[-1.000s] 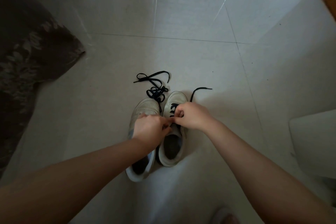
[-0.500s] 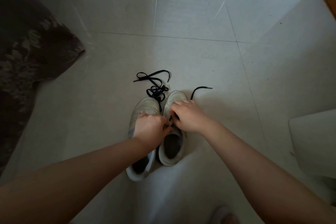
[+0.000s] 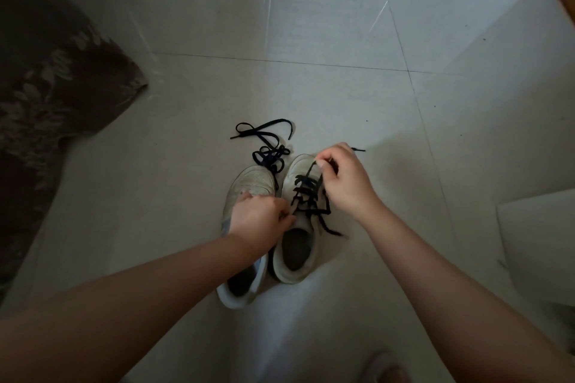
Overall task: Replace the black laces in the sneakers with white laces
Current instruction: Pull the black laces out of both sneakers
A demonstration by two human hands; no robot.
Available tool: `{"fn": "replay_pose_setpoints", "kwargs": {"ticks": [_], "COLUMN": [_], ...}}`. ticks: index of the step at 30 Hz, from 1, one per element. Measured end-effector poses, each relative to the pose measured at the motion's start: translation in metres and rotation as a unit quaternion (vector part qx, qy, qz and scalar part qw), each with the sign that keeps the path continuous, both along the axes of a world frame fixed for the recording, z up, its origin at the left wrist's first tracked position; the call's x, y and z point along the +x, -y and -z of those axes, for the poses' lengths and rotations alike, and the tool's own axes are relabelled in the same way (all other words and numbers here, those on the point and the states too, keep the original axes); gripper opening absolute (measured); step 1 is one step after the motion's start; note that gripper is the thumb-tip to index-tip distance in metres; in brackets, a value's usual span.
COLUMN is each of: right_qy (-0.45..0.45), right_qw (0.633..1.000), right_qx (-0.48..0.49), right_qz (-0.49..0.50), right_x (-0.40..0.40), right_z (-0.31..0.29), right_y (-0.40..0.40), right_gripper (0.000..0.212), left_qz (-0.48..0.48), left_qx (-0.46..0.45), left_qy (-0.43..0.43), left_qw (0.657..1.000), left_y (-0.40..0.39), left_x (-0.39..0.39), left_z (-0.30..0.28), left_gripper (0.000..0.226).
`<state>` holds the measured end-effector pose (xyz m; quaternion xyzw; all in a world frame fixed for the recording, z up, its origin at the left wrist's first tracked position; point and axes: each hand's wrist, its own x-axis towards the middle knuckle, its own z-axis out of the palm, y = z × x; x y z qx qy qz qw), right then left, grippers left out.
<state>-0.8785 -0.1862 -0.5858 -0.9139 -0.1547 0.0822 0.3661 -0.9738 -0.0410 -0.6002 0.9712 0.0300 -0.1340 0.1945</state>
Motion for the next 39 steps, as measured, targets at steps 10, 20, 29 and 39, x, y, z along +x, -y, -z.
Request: {"fn": "replay_pose_setpoints", "kwargs": {"ticks": [10,20,29,39], "right_qy": [0.131,0.115,0.132,0.159], "right_qw": [0.940,0.986,0.948,0.978], "right_qx": [-0.202,-0.065,-0.193,-0.109], "right_qz": [-0.242,-0.105,-0.217,-0.079], "right_x": [-0.018,-0.015,-0.022,-0.015], "right_z": [0.008,0.007,0.014,0.015], "right_y": [-0.005,-0.005,0.002,0.005], "right_gripper": [0.036,0.019,0.052,0.021], "left_qz": [0.010,0.001,0.000,-0.003], "left_qx": [0.024,0.021,0.025,0.011], "left_qy": [0.009,0.011,0.014,0.007], "left_qw": [1.000,1.000,1.000,1.000], "left_y": [0.001,0.001,0.003,0.001], "left_x": [0.001,0.000,0.001,0.000], "left_z": [-0.001,-0.002,0.001,-0.002], "left_gripper": [0.032,0.028,0.031,0.029]}}
